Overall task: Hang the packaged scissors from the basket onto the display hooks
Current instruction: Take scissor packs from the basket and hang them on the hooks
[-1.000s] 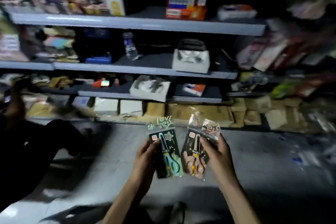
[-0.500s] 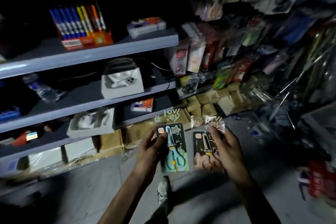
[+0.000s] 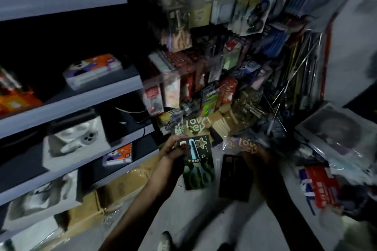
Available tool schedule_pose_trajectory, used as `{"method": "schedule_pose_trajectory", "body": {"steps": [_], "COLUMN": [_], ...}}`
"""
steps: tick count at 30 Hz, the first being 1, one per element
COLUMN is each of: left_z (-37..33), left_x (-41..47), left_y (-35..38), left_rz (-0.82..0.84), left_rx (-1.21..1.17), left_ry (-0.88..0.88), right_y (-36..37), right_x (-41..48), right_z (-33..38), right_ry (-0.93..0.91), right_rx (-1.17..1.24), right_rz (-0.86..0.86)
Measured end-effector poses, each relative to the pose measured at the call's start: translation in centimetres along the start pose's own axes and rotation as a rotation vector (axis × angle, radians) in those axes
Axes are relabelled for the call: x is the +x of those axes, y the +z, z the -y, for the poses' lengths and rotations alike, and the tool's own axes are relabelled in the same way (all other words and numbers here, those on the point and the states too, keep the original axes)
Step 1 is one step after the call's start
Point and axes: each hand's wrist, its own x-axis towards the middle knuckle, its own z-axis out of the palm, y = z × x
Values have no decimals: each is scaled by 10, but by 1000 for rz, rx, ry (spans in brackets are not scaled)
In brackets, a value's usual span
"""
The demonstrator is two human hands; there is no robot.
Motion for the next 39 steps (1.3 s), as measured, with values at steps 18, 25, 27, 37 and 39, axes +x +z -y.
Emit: {"method": "schedule_pose_trajectory", "body": {"steps": [18, 25, 27, 37, 39], "left_z": [-3, -28, -39, -89, -94], "left_x": [65, 91, 101, 163, 177], "left_y": [162, 159, 152, 108, 103], "left_rz": [-281, -404, -403, -392, -385], "left_rx": [84, -12, -7, 67, 71], "left_ry": [143, 179, 194, 357, 372], "right_y": [-100, -66, -56, 3, 14], "right_x": [158, 205, 219, 281, 294], "right_z": [-29, 11, 28, 98, 106], "right_ry": [89, -151, -195, -413, -385], "right_rx": [314, 339, 364, 376, 403], "right_rz": [117, 248, 287, 427, 436]}}
